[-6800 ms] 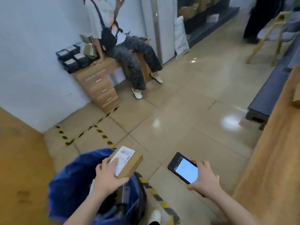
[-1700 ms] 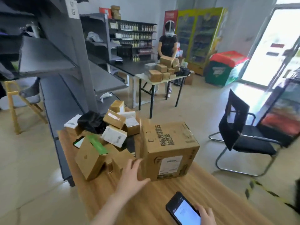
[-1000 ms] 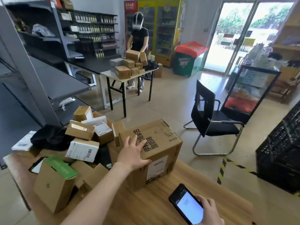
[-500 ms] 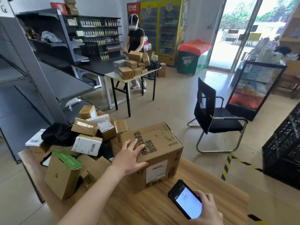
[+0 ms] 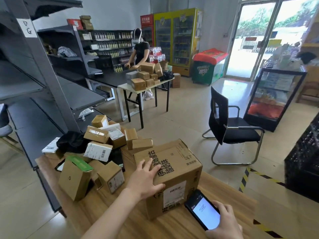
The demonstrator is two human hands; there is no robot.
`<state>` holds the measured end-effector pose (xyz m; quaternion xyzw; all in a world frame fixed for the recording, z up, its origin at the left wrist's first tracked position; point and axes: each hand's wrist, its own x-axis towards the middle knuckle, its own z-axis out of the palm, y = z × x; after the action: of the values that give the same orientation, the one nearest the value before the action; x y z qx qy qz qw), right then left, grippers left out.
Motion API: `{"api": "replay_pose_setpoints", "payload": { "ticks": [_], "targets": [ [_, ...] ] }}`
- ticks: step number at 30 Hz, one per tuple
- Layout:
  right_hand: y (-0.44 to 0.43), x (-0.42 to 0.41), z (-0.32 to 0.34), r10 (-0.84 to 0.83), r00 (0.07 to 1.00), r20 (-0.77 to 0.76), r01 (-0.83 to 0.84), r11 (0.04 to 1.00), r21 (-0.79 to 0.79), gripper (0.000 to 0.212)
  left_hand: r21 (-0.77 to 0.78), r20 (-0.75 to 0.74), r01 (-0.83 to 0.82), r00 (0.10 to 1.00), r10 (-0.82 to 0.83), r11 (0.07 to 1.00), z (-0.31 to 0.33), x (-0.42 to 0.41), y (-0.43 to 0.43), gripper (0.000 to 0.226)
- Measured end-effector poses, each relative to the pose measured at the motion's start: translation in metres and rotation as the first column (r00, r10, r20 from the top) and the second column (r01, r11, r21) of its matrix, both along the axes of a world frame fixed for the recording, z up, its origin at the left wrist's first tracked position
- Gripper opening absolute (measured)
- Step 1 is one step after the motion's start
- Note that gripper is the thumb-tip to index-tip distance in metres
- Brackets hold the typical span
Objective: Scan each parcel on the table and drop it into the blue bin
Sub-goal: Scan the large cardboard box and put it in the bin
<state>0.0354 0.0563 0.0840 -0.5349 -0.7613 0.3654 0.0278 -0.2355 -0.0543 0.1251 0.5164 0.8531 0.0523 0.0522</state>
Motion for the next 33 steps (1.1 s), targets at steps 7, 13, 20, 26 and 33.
{"api": "replay_pose_setpoints", "payload": {
  "ticks": [7,13,20,26,33],
  "targets": [
    [-0.011,0.022,0.000,0.027,1.000,-0.011,-0.027,1.000,-0.013,0.099,-0.004,-0.006,-0.018,1.000,0.018,1.000,0.007,0.027,-0.016,0.080],
    [-0.015,0.036,0.004,0.019,1.000,-0.017,-0.018,0.999,0.027,0.103,-0.017,0.086,-0.050,0.995,0.051,0.999,0.033,0.020,-0.020,0.082],
    [-0.019,0.041,0.013,0.027,0.997,-0.073,-0.025,0.999,0.027,0.102,-0.085,0.577,-0.190,0.791,0.204,0.978,0.051,-0.016,-0.029,0.045],
    [-0.028,0.043,0.011,0.018,0.999,-0.040,-0.018,1.000,0.020,0.099,-0.165,0.668,-0.287,0.672,0.321,0.944,-0.017,-0.010,-0.063,0.063],
    [-0.032,0.052,0.005,-0.002,1.000,0.030,0.001,0.999,0.049,0.100,-0.140,0.592,-0.175,0.775,0.224,0.975,-0.055,0.041,-0.058,0.095]
  ]
}}
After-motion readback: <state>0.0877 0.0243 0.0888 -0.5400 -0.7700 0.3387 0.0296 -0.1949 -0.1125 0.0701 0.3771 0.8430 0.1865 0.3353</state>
